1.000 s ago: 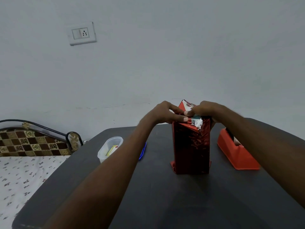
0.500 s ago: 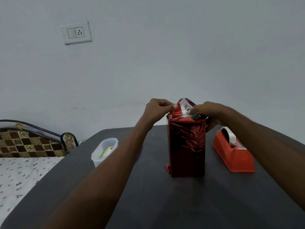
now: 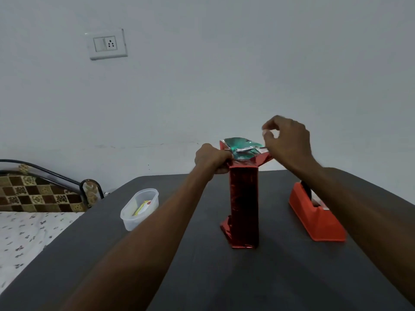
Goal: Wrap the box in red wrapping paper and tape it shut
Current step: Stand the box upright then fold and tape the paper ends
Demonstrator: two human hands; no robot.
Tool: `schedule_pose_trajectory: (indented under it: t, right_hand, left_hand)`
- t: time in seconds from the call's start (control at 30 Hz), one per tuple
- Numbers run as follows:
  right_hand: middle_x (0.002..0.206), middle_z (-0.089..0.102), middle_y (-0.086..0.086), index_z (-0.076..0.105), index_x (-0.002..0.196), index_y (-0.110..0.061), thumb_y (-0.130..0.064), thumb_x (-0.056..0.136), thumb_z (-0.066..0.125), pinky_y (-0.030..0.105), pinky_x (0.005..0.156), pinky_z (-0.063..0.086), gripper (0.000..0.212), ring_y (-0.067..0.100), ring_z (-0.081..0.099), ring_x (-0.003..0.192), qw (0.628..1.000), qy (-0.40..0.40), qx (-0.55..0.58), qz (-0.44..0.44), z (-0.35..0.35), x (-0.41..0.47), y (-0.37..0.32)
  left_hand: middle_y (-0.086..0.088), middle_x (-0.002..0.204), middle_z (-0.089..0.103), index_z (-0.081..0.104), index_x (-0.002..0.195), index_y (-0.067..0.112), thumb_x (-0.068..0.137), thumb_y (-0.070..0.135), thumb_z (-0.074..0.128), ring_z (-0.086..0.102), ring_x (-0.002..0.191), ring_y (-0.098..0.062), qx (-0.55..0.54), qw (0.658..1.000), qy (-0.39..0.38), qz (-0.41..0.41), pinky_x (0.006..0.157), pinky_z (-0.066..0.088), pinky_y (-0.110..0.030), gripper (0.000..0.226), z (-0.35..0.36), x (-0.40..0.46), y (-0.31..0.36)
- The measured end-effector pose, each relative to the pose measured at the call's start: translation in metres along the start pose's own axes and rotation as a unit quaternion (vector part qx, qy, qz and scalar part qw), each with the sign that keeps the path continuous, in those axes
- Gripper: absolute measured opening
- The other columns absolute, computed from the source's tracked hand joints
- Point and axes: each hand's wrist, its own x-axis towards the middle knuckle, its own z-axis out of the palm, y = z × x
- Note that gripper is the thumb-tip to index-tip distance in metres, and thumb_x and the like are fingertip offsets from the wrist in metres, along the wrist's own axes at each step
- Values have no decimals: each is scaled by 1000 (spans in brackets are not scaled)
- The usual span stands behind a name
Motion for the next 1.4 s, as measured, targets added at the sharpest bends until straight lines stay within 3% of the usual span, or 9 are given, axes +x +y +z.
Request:
schedule_pose_trajectory:
  t: [0.17,0.27,0.5,0.63,0.77,0.87,1.13,1.23,1.4]
  right_hand:
    - [88,72,1,70,91,-16,-27,83,65,28,69,36,15,25,62,87,986,-89,-76,-117,22,-38,-15]
    - [95,70,5,66,93,-14,-33,77,70,33,73,34,25,30,60,92,971,-104,-153,-151,38,-56,-4]
    - [108,68,6,61,122,-16,-11,77,72,27,76,38,46,26,60,97,985,-127,-34,-115,21,-58,10]
    - [110,69,3,58,127,-19,-7,77,74,23,76,44,54,19,63,96,980,-153,16,-123,12,-58,11]
    - [103,70,-2,61,122,-19,-2,76,75,11,73,40,51,12,61,88,974,-172,46,-140,11,-57,6]
    - [100,71,-1,63,120,-17,0,72,74,26,78,50,53,18,67,90,974,-160,62,-146,9,-54,12]
    - [98,72,-11,65,111,-24,1,72,71,27,87,54,47,3,67,94,976,-175,102,-85,-1,-42,24]
    - [99,73,-9,65,113,-25,1,73,72,20,82,52,48,7,68,93,973,-193,99,-79,-1,-40,24]
    - [96,74,-6,67,110,-22,-7,81,65,31,83,55,33,13,69,90,973,-196,103,-66,-1,-38,22]
  left_hand:
    - [-16,63,71,64,80,-5,80,2,65,71,56,-26,-26,996,-71,-53,73,62,-37,7,-5,-19,26]
    - [-14,57,69,64,73,-5,85,4,56,67,47,-23,40,995,-87,-34,49,56,-25,17,-11,-28,41]
    - [1,60,71,67,73,10,77,37,68,70,53,-14,280,948,40,147,66,57,-24,28,-34,-18,64]
    - [-2,77,70,57,75,12,70,55,78,72,67,-21,362,921,-32,142,73,60,-31,47,-27,-4,80]
    - [-1,61,65,61,72,11,72,30,83,69,62,-19,431,893,-71,103,68,60,-29,29,-15,9,79]
    - [-3,67,60,56,66,12,66,10,74,65,69,-22,508,846,-10,162,55,48,-27,19,-19,15,78]
    - [-4,93,75,76,99,10,83,29,76,72,86,-16,365,896,-103,231,73,61,-29,25,-53,5,99]
    - [7,111,68,74,106,25,78,52,76,60,104,-9,435,843,-211,236,85,50,-28,39,-60,-19,101]
    - [3,100,72,77,90,15,73,30,85,61,99,-14,469,809,-138,326,77,42,-25,24,-54,-28,85]
